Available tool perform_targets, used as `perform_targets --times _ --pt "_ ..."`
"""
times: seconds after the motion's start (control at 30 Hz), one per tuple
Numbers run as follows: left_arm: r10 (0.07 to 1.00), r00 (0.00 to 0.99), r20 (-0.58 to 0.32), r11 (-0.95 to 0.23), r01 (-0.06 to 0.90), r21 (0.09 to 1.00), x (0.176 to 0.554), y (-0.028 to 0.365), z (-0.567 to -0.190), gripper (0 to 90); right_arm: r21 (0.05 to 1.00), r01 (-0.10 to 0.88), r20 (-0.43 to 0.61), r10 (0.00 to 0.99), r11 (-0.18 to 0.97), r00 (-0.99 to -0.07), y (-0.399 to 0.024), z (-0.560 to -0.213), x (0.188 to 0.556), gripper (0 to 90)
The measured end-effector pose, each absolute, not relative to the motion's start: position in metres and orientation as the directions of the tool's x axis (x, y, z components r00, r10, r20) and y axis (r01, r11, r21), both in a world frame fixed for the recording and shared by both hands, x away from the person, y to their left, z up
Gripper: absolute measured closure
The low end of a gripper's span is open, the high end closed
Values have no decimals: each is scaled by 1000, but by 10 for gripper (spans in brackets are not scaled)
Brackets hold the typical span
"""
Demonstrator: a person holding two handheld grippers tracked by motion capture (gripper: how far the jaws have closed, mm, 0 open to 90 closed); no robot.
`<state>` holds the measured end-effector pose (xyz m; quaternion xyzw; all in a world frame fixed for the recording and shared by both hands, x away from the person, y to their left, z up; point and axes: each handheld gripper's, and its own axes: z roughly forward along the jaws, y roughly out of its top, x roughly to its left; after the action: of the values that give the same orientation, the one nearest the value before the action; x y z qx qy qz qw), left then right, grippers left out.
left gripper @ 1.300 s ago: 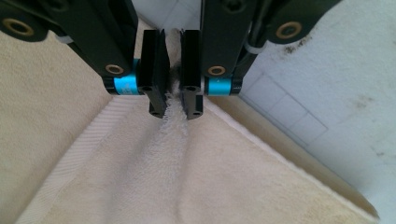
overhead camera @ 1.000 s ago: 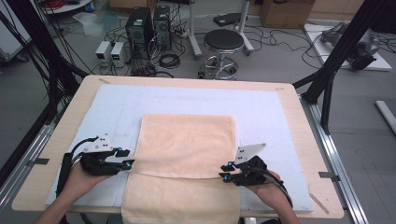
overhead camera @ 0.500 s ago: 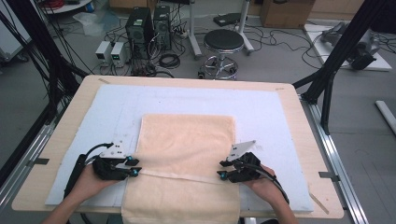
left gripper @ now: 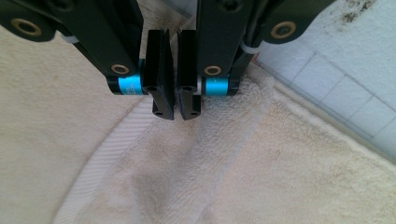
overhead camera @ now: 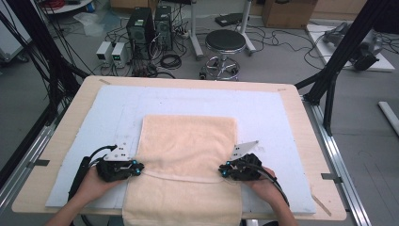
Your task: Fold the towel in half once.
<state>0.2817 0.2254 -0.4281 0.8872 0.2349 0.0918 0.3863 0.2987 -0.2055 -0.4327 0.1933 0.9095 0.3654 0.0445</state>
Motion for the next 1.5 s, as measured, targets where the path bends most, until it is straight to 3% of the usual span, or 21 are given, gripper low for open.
perform_targets --times 0.2,0.5,0.63,0.73,1.07,1.23,1.37,1.5 --pt "465 885 -14 -561 306 769 262 231 -410 854 697 289 40 367 656 -929 -209 -416 290 835" --pt "417 909 -25 -586 289 757 223 234 -407 854 716 253 50 313 651 -948 -213 -405 263 833" --pt "401 915 -36 -605 294 740 216 236 -410 836 712 249 72 284 657 -956 -213 -408 253 759" --pt "410 911 -30 -592 291 751 219 238 -407 745 722 264 77 305 639 -949 -216 -404 255 687" --pt "534 845 17 -523 315 792 270 229 -398 513 727 331 38 446 602 -894 -218 -395 309 480" --pt "621 784 1 -471 373 799 304 224 -405 421 722 364 7 520 589 -854 -222 -396 335 442" --pt "684 729 8 -443 407 799 334 225 -407 425 715 382 -15 559 586 -829 -224 -398 355 400" --pt "733 679 -45 -386 468 795 367 228 -411 458 719 395 -8 575 572 -818 -224 -401 372 391"
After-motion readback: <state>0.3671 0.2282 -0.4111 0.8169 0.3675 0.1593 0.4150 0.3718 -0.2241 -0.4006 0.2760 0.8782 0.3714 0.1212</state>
